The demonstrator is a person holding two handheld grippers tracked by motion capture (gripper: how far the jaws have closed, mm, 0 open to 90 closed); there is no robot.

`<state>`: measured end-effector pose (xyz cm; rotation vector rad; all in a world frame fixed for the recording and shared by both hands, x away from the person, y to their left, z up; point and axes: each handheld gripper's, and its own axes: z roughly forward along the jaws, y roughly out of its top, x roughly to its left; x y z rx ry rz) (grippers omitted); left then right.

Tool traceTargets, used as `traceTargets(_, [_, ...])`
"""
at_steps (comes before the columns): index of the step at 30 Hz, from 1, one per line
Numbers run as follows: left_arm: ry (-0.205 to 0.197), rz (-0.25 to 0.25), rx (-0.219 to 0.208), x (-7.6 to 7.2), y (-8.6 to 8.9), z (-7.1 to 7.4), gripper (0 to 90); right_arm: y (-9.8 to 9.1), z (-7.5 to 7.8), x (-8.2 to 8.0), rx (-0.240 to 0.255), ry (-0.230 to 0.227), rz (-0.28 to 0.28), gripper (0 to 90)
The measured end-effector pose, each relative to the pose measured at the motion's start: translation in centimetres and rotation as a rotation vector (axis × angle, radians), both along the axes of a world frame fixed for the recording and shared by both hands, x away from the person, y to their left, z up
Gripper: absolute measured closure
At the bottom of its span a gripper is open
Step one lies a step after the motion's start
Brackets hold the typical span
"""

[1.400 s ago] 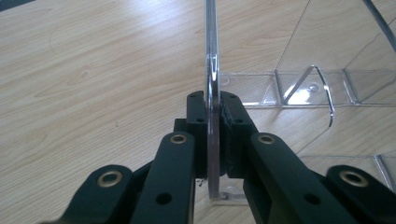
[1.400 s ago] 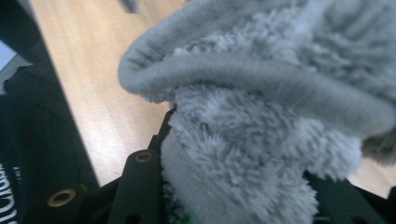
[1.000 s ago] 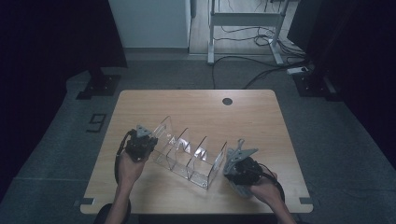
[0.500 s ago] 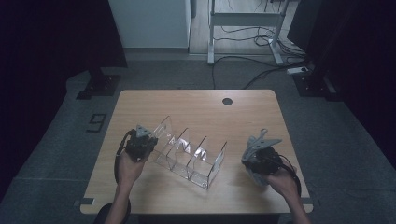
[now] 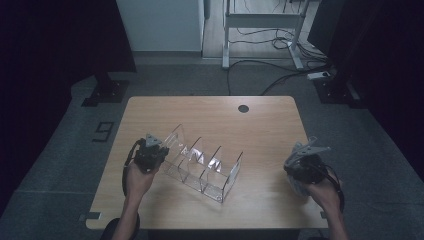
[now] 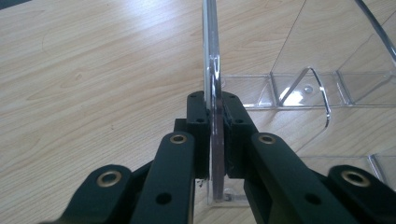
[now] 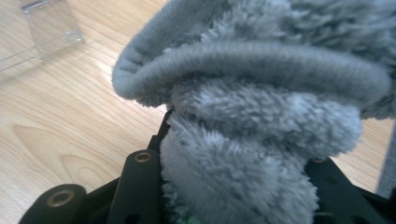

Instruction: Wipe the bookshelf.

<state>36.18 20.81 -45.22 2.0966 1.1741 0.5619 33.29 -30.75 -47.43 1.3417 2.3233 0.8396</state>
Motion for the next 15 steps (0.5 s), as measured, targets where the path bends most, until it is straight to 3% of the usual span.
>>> traceTargets(4, [-0.001,0.000,0.000,0.0,0.0,0.0,84.0,-0.6,-0.6,0.2,-0.002,0.020,-0.021,58.5])
traceTargets(15, [-0.002,-0.002,0.006,0.0,0.0,0.0,83.9,-0.8,-4.2,1.2,-0.030,0.101,-0.020,51.5])
